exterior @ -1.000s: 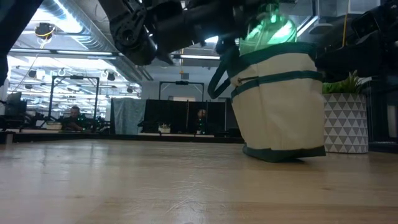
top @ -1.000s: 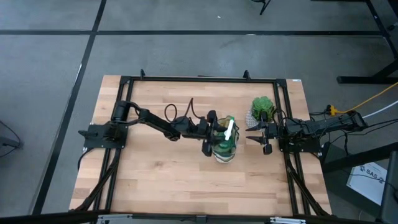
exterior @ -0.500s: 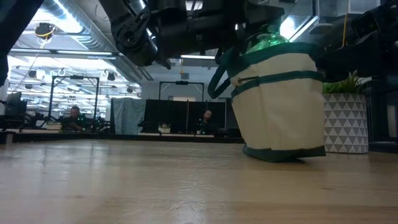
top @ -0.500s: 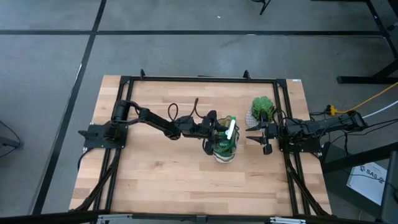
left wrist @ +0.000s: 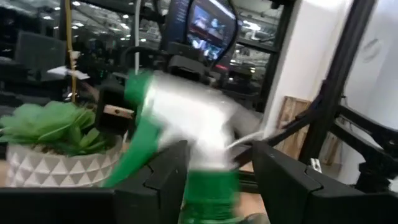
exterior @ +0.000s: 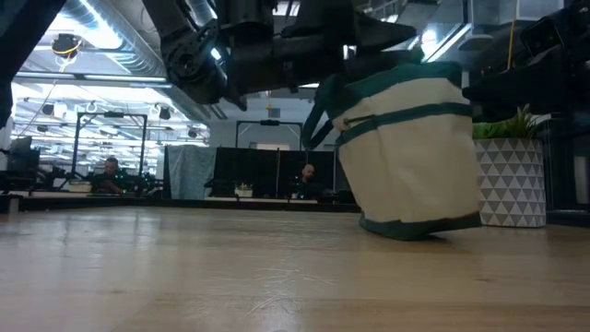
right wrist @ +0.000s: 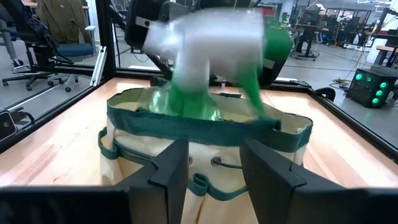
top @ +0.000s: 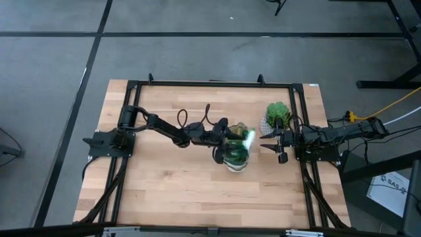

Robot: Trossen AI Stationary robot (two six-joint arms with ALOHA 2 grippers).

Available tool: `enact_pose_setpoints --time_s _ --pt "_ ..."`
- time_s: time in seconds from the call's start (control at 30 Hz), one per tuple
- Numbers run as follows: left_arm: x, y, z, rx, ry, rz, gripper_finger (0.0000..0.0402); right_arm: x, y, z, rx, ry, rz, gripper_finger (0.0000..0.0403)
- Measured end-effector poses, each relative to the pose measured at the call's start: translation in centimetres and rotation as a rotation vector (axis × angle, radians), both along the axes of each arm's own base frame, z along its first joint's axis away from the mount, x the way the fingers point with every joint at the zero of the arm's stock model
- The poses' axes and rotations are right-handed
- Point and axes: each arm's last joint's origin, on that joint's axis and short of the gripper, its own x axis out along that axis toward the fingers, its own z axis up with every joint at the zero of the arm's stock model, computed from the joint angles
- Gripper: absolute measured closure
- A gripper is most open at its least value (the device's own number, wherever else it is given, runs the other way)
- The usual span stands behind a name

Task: Pick & Place Garden tools in Gardening bag
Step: Put the green spray bottle into the white gardening bag, then return to Home Position

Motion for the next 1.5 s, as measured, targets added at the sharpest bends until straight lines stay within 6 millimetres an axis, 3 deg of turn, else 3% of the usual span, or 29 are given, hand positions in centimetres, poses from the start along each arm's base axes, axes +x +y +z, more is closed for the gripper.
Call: enact_pose_setpoints --time_s 0.37,0.5,0.63,0.77,0.93,1.1,1.5 --pt "-0.3 -0.1 0.7 0.086 -0.029 -0.177 0.0183 0.0 0.0 0.0 0.0 0.0 0.0 0.0256" --pt "-0.9 0.2 2.8 0.117 -0.033 -0.263 0.0181 0.0 0.0 0.0 0.0 0.0 0.0 0.0256" --pt "-2.2 0.8 5.4 0.158 0.099 -0.278 0.0185 0.0 0.0 0.0 0.0 0.0 0.0 0.0256" --pt "-4.2 0.8 8.3 0.296 0.198 -0.173 0.0192 0.0 0.0 0.0 0.0 0.0 0.0 0.0256" --pt "-7.2 -1.2 10.6 0.46 0.214 -0.03 0.0206 0.0 0.0 0.0 0.0 0.0 0.0 0.0256" --pt "-11.4 -2.2 8.5 0.483 0.187 0.074 0.0219 0.0 0.0 0.0 0.0 0.0 0.0 0.0256" --pt "-22.6 -0.6 0.8 0.251 0.188 0.203 0.0225 0.0 0.0 0.0 0.0 -0.001 0.0 0.0256"
